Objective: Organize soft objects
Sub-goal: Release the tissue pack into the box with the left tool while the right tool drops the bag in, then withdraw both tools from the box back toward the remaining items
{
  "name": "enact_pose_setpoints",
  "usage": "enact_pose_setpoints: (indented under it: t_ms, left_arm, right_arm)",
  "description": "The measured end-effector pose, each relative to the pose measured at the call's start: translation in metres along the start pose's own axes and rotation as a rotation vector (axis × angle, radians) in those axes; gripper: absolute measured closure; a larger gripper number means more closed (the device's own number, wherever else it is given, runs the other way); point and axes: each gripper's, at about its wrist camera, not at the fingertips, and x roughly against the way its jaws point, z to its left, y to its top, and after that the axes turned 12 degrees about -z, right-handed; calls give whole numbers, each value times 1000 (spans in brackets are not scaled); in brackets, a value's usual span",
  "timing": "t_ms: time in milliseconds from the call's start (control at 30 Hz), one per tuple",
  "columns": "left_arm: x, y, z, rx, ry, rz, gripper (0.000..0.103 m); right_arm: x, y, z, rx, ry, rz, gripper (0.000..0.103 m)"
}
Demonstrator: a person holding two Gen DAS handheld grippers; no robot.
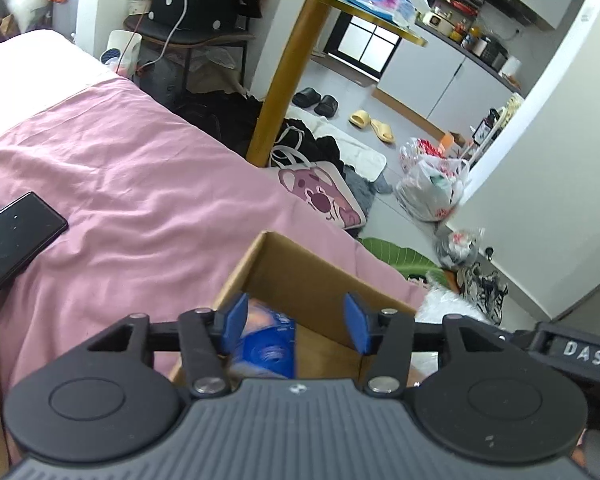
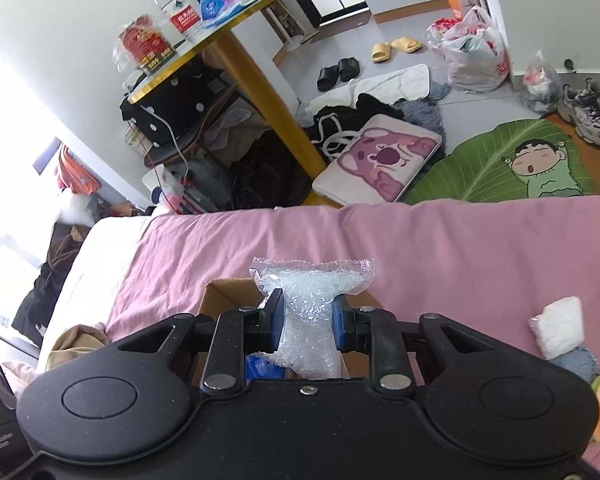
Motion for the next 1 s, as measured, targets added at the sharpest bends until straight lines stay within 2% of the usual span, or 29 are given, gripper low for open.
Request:
enact_pose_setpoints:
  t_ms: [100, 167, 233, 267, 333, 400, 433, 533, 767, 933, 1000]
  left_arm:
    - [-1, 0, 3, 6, 4, 9, 49]
    - [-2, 0, 6, 18, 5, 17, 46]
    - [-1, 0, 7, 32, 6, 21, 41]
    - [0, 1, 8, 38, 6, 19, 39]
    - [3, 1, 8, 44, 15, 10, 28]
    - [6, 2, 7, 43, 22, 2, 24]
    - [8, 2, 7, 43, 26, 4, 21]
    - [13, 1, 2, 36, 23, 6, 19]
    - [30, -2, -12, -13, 3, -21, 18]
    - [39, -3, -22, -25, -26, -3, 16]
    - [44, -4, -27, -46, -30, -3, 16]
  right_arm:
    - [-3, -2, 4, 1, 11, 7, 78]
    - [-4, -2, 6, -8, 31, 14, 73]
    - [-1, -2, 6, -17, 30, 19, 59]
    - [0, -1, 8, -12, 22, 14, 59]
    - [6, -1, 7, -5, 0, 10, 59]
    - [11, -1, 3, -15, -9, 16, 58]
    - [14, -2, 2, -14, -17, 17, 55]
    - [28, 0, -2, 2, -61, -2, 42]
    - [55, 8, -12, 43, -115, -30, 23]
    - [77, 12, -29, 52, -147, -38, 8]
    - [85, 13, -37, 55, -161, -40, 6]
